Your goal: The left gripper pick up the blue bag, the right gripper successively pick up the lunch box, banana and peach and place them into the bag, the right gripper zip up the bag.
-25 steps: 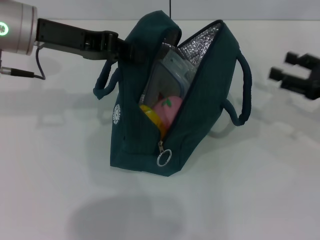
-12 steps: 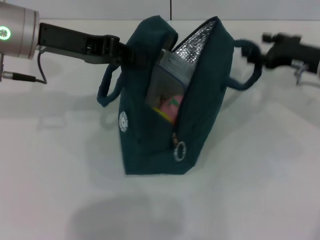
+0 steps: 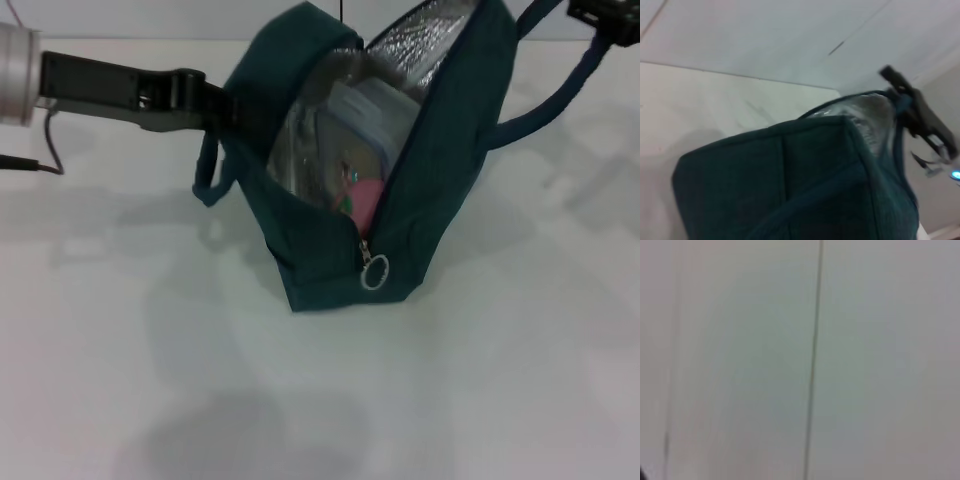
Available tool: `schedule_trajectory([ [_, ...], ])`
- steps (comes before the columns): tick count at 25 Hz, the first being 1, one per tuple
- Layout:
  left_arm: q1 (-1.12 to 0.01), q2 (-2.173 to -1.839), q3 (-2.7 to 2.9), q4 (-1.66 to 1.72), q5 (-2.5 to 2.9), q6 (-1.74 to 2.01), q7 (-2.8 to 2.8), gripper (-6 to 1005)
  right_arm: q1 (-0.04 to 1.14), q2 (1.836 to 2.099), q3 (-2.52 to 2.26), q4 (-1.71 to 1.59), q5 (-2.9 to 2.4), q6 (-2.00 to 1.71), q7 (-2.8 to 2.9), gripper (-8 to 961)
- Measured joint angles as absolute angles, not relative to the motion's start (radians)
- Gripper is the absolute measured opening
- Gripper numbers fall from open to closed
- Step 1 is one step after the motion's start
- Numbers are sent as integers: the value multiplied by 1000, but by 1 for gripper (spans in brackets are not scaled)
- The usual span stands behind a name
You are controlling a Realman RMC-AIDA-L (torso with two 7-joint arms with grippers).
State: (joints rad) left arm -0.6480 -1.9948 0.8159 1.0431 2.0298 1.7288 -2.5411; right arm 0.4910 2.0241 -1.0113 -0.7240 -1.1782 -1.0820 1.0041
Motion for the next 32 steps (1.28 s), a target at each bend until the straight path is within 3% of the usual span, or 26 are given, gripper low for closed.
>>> schedule_trajectory([
  [13,-632,-1949,790,917,2029,1728,-2507,101,321,2015,-1193,-976,-1147,-1298,1163,738],
  [24,-653,-1950,791,852,2044,1697,-2443,101,361,2012,-1184,-953,-1394,-1144,1355,737],
  [32,-657,-1954,790,850,2082,1689,-2434,102,380,2002,-875,-867,-1358,-1548,1367,737],
])
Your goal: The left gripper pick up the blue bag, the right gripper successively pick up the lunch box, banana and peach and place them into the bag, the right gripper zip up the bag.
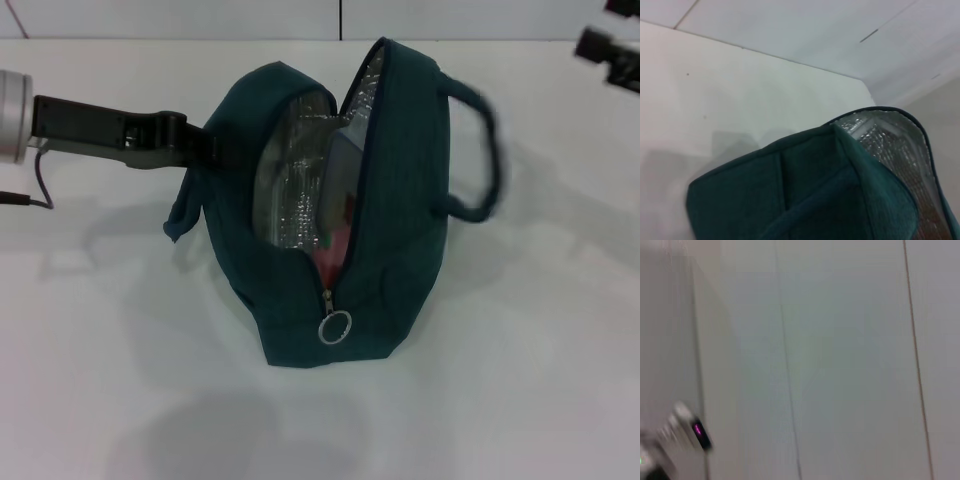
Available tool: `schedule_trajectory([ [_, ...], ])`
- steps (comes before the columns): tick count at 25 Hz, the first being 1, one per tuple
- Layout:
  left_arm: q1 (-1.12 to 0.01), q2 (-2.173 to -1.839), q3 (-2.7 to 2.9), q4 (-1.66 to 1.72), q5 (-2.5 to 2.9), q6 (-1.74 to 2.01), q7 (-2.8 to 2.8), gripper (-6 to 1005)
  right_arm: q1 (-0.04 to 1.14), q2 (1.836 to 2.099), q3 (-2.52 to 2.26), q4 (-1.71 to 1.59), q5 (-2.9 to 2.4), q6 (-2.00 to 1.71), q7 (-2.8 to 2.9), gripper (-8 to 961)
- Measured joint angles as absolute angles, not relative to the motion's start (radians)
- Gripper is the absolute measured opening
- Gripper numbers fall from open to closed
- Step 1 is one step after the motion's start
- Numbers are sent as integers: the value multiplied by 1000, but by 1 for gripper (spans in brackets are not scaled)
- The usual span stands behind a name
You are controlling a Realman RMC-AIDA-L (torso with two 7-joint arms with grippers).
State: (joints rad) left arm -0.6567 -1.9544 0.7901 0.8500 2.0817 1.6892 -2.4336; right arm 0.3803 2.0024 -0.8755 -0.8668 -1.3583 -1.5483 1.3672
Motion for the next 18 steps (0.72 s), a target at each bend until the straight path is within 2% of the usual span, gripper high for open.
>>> schedule_trajectory([
  [12,-659,-1964,791,850,2081,1682,-2418,103,408,1937,-838,-669,-1453,-1866,1357,737],
  [18,-655,-1976,790,850,2074,1677,-2400,103,434,1960,-844,-668,-1672,-2001,1304,737],
])
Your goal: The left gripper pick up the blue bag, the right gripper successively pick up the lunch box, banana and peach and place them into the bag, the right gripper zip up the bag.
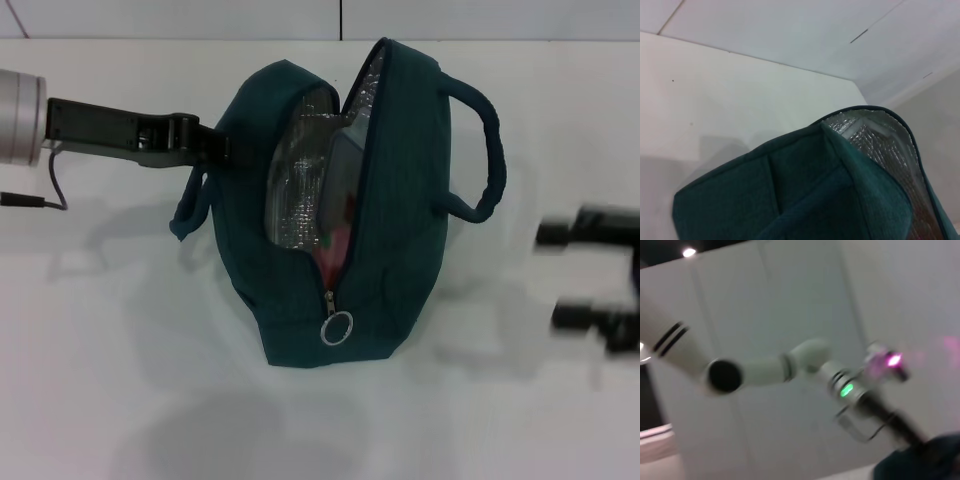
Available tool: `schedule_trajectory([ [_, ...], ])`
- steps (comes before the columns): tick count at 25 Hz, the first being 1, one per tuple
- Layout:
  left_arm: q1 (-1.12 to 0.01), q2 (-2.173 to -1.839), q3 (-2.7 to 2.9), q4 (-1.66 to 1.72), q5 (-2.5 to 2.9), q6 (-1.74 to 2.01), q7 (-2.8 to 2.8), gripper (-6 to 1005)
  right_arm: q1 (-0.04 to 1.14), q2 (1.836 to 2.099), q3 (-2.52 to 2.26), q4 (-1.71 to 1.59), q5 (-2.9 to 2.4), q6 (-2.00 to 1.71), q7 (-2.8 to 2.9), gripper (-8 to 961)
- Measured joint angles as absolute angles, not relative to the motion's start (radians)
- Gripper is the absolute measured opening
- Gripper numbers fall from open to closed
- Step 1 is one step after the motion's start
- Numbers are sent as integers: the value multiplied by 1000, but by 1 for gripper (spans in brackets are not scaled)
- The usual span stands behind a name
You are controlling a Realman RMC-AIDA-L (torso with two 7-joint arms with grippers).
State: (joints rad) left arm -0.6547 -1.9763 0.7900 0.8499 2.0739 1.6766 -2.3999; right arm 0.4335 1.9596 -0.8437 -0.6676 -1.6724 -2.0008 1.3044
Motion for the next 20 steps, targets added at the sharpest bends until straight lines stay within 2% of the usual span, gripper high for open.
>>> schedule_trajectory([
  [5,-647,-1984,790,850,2074,1676,-2393,104,473,2005,-882,-652,-1834,-1983,1300,737],
  [7,-645,-1985,790,850,2073,1676,-2393,104,484,2015,-915,-636,-1853,-1939,1299,736],
  [20,-654,-1988,794,850,2072,1677,-2391,105,653,2028,-1045,-375,-1840,-1706,1239,736],
])
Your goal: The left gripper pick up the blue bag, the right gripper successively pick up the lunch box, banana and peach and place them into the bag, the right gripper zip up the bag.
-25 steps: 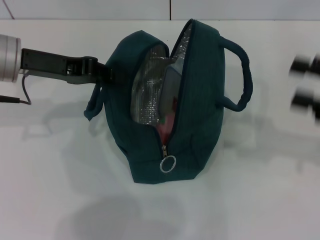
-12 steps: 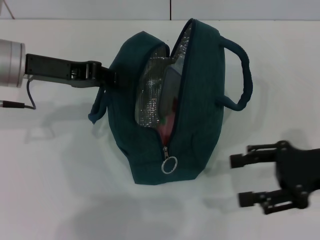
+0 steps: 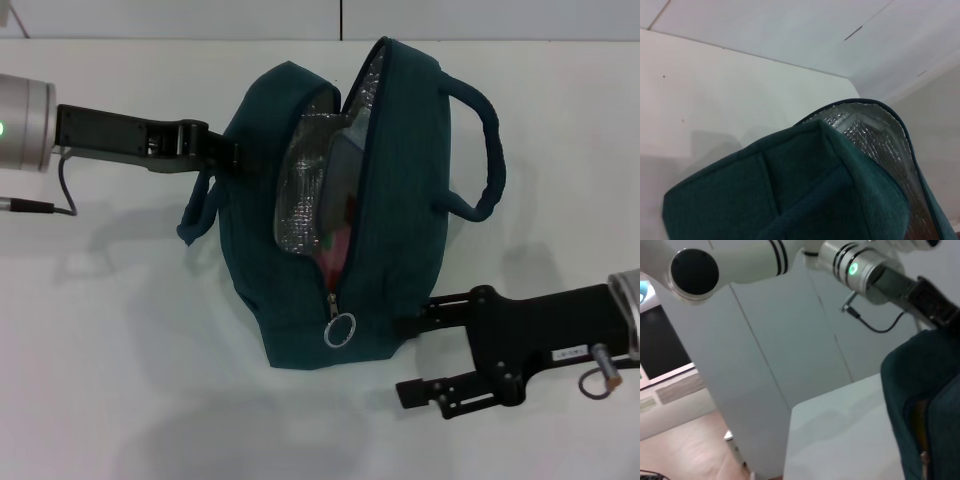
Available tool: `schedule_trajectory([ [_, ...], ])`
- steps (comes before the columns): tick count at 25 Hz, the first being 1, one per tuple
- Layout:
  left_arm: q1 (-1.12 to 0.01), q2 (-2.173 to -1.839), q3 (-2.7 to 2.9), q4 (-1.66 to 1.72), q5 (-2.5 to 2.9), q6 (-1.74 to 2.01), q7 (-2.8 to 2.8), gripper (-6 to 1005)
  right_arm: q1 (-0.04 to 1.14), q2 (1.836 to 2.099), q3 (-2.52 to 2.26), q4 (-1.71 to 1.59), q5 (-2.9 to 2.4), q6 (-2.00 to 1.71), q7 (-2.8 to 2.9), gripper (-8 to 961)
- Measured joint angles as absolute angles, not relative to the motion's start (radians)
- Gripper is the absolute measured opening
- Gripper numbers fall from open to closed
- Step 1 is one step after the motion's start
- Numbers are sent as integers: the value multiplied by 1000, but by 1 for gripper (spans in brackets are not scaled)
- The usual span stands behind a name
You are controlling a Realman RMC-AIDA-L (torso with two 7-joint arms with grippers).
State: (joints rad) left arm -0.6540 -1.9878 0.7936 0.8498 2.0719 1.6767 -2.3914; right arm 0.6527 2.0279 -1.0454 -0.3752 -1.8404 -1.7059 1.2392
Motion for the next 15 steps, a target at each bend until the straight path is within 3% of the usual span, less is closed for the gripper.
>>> schedule_trajectory([
  [15,-658,-1997,794,851,2072,1677,-2375,106,685,2028,-1416,-332,-1502,-1480,1231,736],
])
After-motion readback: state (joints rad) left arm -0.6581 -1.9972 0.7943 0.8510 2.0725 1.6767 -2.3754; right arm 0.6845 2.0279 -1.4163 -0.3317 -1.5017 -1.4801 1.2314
